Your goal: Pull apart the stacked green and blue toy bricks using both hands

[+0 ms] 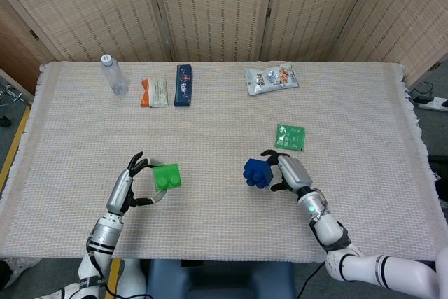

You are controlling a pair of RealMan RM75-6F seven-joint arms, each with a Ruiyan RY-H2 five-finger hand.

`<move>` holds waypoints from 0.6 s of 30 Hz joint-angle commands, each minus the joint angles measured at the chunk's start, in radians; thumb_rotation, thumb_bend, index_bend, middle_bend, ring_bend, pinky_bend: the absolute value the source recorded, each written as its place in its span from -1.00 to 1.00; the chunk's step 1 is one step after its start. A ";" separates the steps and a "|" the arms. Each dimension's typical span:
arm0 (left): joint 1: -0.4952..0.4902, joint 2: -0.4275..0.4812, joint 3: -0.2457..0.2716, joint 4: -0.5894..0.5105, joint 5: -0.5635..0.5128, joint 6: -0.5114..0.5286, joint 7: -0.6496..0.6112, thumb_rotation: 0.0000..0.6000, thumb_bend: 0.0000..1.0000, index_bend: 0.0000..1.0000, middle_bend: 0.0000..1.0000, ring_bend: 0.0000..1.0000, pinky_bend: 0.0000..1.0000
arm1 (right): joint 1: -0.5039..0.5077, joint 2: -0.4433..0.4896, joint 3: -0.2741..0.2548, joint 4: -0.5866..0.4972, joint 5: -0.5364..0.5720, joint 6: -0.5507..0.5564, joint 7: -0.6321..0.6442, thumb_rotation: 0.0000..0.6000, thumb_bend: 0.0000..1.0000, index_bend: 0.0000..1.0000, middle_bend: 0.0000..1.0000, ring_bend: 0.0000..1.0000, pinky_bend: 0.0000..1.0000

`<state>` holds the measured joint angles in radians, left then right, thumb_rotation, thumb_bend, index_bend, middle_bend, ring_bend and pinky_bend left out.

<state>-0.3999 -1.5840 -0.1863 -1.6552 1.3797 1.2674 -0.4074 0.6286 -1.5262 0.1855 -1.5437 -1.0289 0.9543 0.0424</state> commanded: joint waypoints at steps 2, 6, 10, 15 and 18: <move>-0.012 -0.053 0.018 0.102 -0.003 -0.024 0.001 1.00 -0.06 0.38 0.72 -0.30 -0.96 | -0.006 0.028 -0.003 -0.031 0.056 0.070 -0.165 1.00 -0.28 0.68 -0.51 -0.48 -0.62; -0.022 -0.093 0.023 0.192 -0.005 -0.042 -0.009 1.00 -0.06 0.38 0.72 -0.31 -0.96 | -0.004 0.036 0.002 -0.054 0.122 0.071 -0.227 1.00 -0.28 0.68 -0.51 -0.48 -0.62; -0.033 -0.122 0.009 0.289 -0.012 -0.050 -0.031 1.00 -0.06 0.38 0.72 -0.31 -0.96 | -0.001 0.045 0.005 -0.065 0.165 0.075 -0.276 1.00 -0.28 0.68 -0.51 -0.48 -0.62; -0.047 -0.164 0.008 0.410 -0.016 -0.077 -0.084 1.00 -0.06 0.38 0.72 -0.31 -0.96 | -0.002 0.066 0.001 -0.099 0.203 0.078 -0.321 1.00 -0.28 0.68 -0.51 -0.48 -0.62; -0.055 -0.192 0.010 0.479 -0.016 -0.093 -0.115 1.00 -0.06 0.38 0.72 -0.31 -0.97 | 0.000 0.075 -0.006 -0.116 0.208 0.085 -0.350 1.00 -0.28 0.68 -0.51 -0.48 -0.62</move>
<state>-0.4451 -1.7493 -0.1767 -1.2226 1.3660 1.1916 -0.4933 0.6274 -1.4562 0.1837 -1.6528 -0.8243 1.0354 -0.2967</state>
